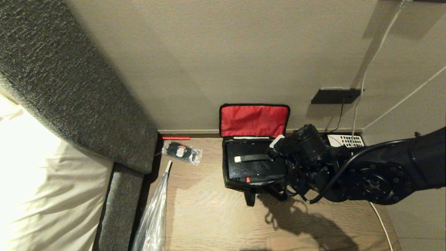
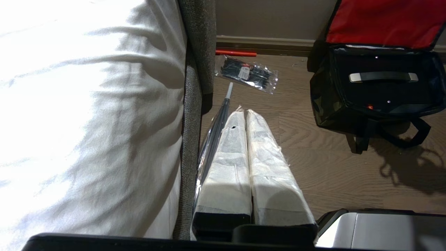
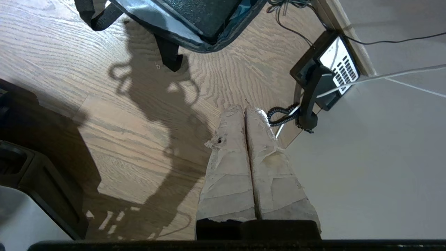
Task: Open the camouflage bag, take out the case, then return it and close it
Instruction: Grip the handle
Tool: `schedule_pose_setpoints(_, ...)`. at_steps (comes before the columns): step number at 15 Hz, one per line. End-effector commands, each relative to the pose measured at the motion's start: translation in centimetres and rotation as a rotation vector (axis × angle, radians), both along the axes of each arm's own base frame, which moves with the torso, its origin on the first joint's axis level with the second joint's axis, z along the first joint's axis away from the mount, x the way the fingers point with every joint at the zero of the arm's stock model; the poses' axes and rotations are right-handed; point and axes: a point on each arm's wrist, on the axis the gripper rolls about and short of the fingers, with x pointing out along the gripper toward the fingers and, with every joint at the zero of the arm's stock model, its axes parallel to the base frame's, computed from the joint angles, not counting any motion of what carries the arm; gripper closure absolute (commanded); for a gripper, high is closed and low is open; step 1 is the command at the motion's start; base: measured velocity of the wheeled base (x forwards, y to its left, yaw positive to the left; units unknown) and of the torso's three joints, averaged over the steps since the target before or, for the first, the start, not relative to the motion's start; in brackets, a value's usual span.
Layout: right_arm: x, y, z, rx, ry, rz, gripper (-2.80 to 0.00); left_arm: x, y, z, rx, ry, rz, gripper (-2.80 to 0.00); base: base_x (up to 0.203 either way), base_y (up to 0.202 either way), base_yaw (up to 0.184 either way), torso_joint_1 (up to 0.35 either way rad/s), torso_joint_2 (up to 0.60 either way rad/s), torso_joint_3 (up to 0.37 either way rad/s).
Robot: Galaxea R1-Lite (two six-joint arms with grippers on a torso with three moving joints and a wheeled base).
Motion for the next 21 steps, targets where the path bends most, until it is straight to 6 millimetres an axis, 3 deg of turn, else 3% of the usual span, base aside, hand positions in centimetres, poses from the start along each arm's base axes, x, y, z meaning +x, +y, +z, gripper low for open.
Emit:
schedule_pose_setpoints(1,0.1,0.2,-0.4,-0.011,0.006,0.001,0.0,0.0,0.0,0.0,0.0,-0.001,0.0,0.0,0.0,0.0,0.0,0.0,0.0,0.0)
schedule_pose_setpoints(4,0.1,0.2,-0.8,-0.029,0.015,-0.004,0.0,0.0,0.0,0.0,0.0,0.0,0.0,0.0,0.0,0.0,0.0,0.0,0.0,0.0)
schedule_pose_setpoints(8,0.8,1.4,-4.3,-0.126,0.024,-0.043,0.0,0.0,0.0,0.0,0.0,0.0,0.0,0.0,0.0,0.0,0.0,0.0,0.0,0.0)
schedule_pose_setpoints(13,2.1,3.9,-8.8,-0.263,0.084,0.032,0.0,0.0,0.0,0.0,0.0,0.0,0.0,0.0,0.0,0.0,0.0,0.0,0.0,0.0)
schedule_pose_setpoints(14,2.7,4.4,-9.1,-0.292,0.086,0.059,-2.8,0.0,0.0,0.0,0.001,0.0,0.0,0.0,0.0,0.0,0.0,0.0,0.0,0.0)
schedule_pose_setpoints(18,5.8,7.0,-9.2,-0.398,0.046,0.173,-2.8,0.0,0.0,0.0,0.0,0.0,0.0,0.0,0.0,0.0,0.0,0.0,0.0,0.0)
schedule_pose_setpoints(21,7.5,7.4,-10.2,-0.469,0.002,0.23,-2.8,0.0,0.0,0.0,0.001,-0.001,0.0,0.0,0.0,0.0,0.0,0.0,0.0,0.0)
